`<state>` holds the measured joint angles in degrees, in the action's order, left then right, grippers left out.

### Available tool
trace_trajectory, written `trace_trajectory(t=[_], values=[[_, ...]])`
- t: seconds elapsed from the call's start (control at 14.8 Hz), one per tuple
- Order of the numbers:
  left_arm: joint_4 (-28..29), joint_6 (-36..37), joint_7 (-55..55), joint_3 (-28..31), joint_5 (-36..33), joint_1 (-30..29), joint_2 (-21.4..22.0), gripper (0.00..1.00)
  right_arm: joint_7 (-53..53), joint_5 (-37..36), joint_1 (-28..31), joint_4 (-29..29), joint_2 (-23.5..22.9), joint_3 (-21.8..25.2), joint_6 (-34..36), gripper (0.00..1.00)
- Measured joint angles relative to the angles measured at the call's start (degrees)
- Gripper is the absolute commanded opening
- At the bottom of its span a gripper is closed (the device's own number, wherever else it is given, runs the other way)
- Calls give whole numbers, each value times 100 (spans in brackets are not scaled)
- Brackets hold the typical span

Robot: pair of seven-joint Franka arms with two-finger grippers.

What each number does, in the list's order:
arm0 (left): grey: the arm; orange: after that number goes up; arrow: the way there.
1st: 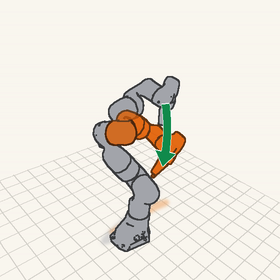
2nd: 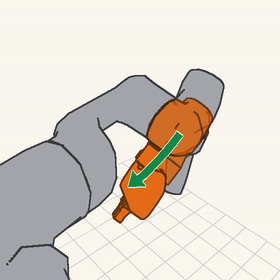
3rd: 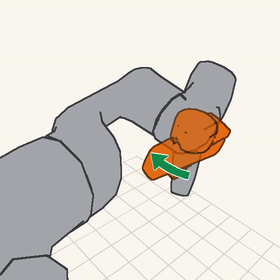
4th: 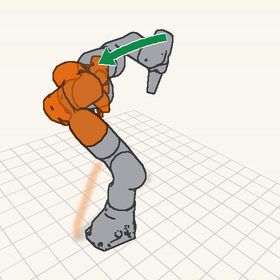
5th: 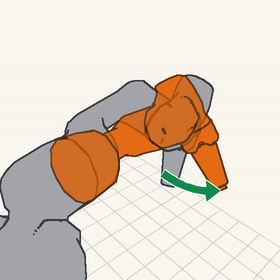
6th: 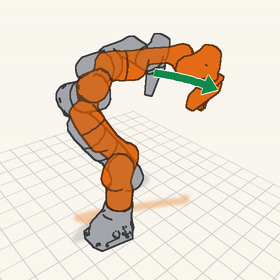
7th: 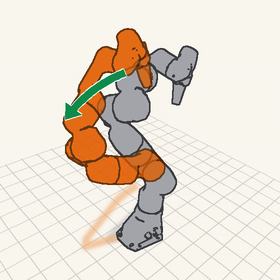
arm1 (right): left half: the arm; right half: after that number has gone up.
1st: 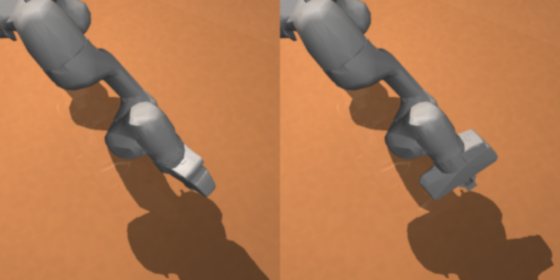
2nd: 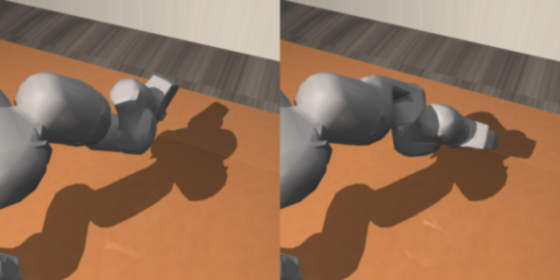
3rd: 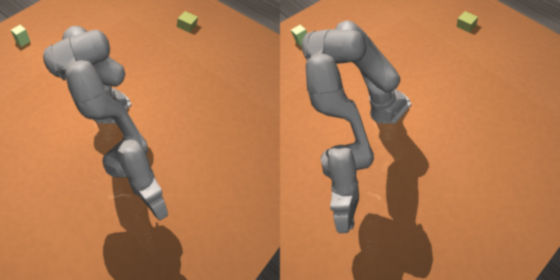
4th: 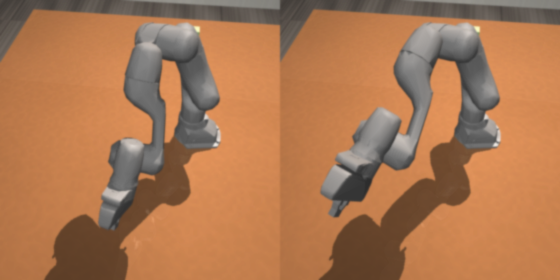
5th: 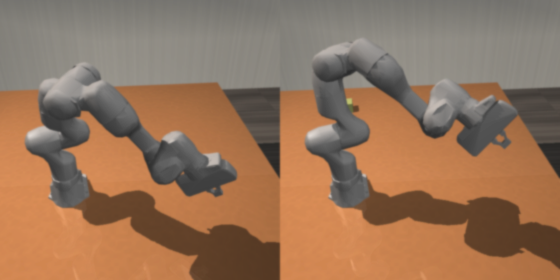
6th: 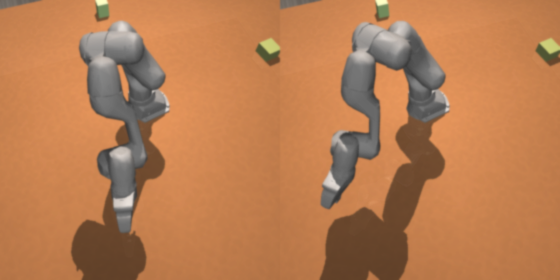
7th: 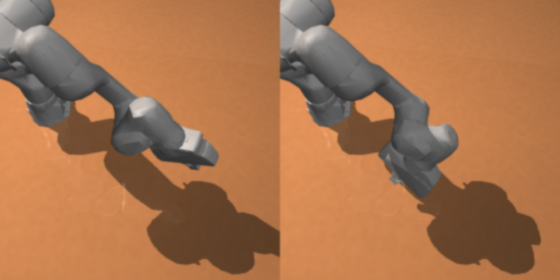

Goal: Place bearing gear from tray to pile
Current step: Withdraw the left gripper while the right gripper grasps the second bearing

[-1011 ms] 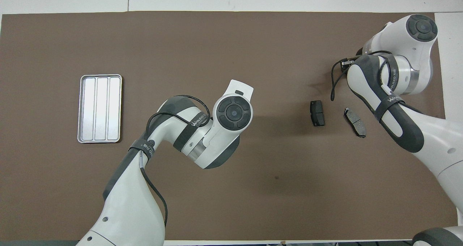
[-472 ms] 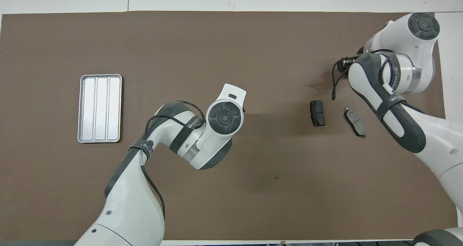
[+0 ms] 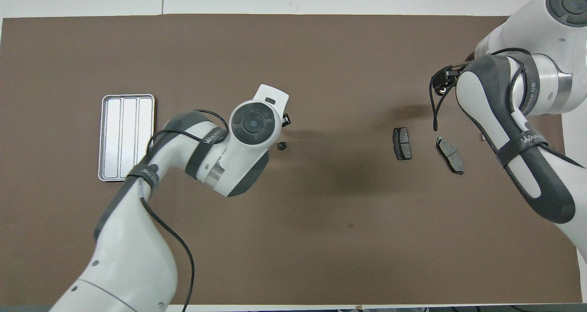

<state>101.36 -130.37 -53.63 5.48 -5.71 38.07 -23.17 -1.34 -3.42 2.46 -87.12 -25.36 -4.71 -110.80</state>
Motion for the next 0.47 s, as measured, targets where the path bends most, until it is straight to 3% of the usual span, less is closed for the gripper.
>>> trace_trajectory(t=[0.2, 0.47], values=[[-242, 1042, 1337, 25, 24, -936, 1028, 100, -1725, 13, -563, 2, 271, -49, 470, 100], [-402, 2063, 3387, 75, 303, -2418, 2297, 100, -4035, 13, -1707, -10, 284, -89, 434, 100]])
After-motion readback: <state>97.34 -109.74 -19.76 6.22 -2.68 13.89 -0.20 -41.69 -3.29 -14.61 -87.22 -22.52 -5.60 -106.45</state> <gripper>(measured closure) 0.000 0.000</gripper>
